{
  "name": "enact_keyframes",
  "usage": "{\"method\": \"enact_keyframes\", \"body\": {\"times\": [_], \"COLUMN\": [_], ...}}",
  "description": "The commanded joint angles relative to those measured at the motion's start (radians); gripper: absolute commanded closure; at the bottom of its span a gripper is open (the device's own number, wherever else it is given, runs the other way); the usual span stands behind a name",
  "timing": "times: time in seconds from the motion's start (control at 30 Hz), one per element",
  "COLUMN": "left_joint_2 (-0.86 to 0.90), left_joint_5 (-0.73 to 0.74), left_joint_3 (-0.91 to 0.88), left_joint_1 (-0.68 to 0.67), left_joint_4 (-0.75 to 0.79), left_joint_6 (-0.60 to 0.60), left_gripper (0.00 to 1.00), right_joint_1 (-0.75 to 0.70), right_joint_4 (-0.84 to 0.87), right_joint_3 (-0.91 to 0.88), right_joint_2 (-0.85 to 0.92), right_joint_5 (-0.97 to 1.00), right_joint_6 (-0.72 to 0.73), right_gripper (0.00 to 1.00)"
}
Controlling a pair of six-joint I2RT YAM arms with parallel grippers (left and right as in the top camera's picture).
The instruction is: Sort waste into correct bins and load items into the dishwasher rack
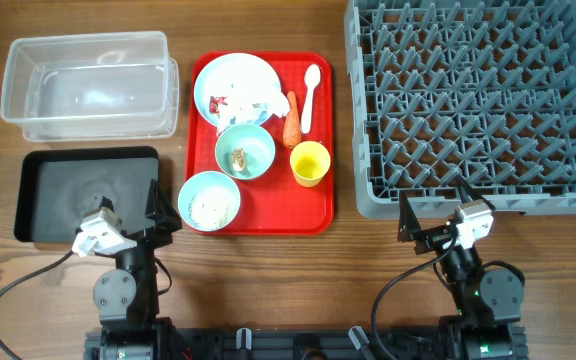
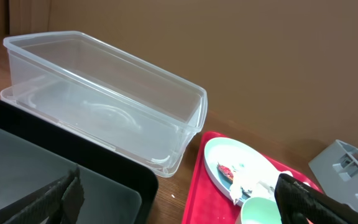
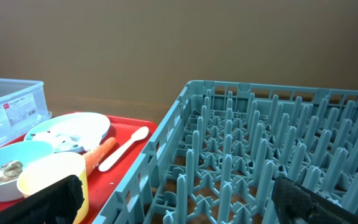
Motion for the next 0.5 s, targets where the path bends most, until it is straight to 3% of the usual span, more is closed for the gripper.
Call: {"method": "enact_keyframes", "body": {"times": [0.0,0.47], "left_joint_2": [0.016,0.016], "left_joint_5": [0.009,0.009], "left_joint_3": [-0.006,-0.006], "left_joint_1": [0.003,0.003], "left_joint_4": [0.000,0.001], "left_joint_6": [-0.005,-0.005], "left_gripper": [0.00,0.00], "right_joint_1": [0.005,0.005], "right_joint_4": [0.003,0.003], "right_joint_3": [-0.001,-0.001], "right_joint_2": [-0.004,-0.004], "right_joint_5": [0.010,0.010], "right_joint_6": [-0.001,0.000], "right_gripper": [0.00,0.00]}}
